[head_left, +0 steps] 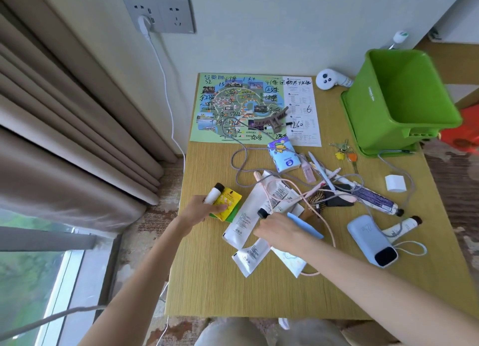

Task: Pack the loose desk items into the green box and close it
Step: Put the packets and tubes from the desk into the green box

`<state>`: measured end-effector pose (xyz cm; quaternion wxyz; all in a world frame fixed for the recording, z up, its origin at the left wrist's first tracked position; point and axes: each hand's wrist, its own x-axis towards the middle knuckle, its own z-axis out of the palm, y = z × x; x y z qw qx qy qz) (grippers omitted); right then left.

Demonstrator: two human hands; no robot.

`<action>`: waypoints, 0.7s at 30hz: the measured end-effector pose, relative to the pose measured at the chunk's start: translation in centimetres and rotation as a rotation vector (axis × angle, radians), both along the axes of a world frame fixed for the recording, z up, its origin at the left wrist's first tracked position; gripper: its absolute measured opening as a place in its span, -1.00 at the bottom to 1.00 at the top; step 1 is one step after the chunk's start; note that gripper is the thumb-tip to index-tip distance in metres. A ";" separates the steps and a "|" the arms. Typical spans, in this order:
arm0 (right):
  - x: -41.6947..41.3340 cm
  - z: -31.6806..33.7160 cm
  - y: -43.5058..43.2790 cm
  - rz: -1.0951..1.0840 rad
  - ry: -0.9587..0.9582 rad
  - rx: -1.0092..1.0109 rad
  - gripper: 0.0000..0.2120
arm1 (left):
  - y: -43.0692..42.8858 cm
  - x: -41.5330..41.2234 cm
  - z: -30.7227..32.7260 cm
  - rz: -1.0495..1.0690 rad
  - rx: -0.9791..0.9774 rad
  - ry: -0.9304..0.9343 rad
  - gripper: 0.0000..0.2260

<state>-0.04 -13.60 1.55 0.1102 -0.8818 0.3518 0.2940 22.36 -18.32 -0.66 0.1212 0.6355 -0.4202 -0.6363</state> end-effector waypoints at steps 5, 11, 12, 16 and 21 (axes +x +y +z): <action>-0.8 0.0 0.3 -0.120 -0.101 0.034 -0.78 | 2.2 1.1 0.1 0.132 -0.063 -0.006 -0.81; -2.5 1.3 0.0 -0.364 -0.483 0.089 -0.92 | 5.0 2.1 0.4 0.260 -0.072 -0.002 -0.85; -2.8 1.6 -0.2 -0.403 -0.534 0.091 -0.94 | 5.3 2.2 0.5 0.277 -0.067 -0.002 -0.81; -4.1 2.9 -1.2 -0.618 -0.778 0.116 -0.90 | 6.3 1.6 1.1 0.299 -0.063 0.013 -0.79; -5.8 4.1 -2.4 -0.964 -1.071 0.230 -0.81 | 6.1 -1.2 1.4 0.247 -0.089 0.009 -0.88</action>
